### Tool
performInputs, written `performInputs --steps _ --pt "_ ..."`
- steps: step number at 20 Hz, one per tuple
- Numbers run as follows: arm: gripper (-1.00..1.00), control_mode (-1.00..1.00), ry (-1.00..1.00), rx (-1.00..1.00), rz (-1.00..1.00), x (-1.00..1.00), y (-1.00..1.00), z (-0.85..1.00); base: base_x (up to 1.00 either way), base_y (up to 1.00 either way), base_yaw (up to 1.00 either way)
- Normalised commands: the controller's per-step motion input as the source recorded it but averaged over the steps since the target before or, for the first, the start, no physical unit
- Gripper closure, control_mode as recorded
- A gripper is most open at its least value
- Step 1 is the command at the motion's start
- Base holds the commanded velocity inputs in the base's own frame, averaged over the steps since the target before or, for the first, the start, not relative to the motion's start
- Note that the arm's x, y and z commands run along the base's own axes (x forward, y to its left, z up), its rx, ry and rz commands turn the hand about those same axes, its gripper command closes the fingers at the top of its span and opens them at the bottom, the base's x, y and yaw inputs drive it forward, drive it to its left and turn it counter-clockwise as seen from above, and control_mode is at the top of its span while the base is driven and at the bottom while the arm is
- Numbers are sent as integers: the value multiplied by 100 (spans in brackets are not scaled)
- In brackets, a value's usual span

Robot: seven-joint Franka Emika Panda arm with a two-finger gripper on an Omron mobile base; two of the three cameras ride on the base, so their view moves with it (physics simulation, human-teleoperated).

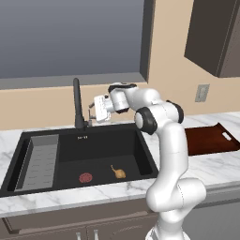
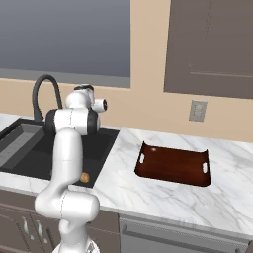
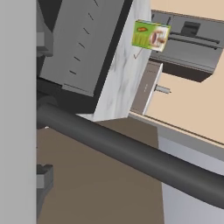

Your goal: Pick up all produce items and place them in the sink. Turn on the sink faucet to wash them. Then turn the sink off and put them in the tray.

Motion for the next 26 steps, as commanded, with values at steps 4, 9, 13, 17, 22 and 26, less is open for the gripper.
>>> performInputs --steps 4,9,13,17,22,26 --pt "-100 -100 0 -1 0 0 0 -10 0 0 0" --pt "-100 -100 1 -6 0 5 9 -19 0 0 0" --pt "-100 -100 6 -9 0 10 22 -24 0 0 0" --pt "-100 -100 6 -10 0 8 30 -21 0 0 0" --pt "-100 -100 6 -9 0 1 26 -20 0 0 0" --pt "-100 -100 5 -6 0 0 18 -15 0 0 0"
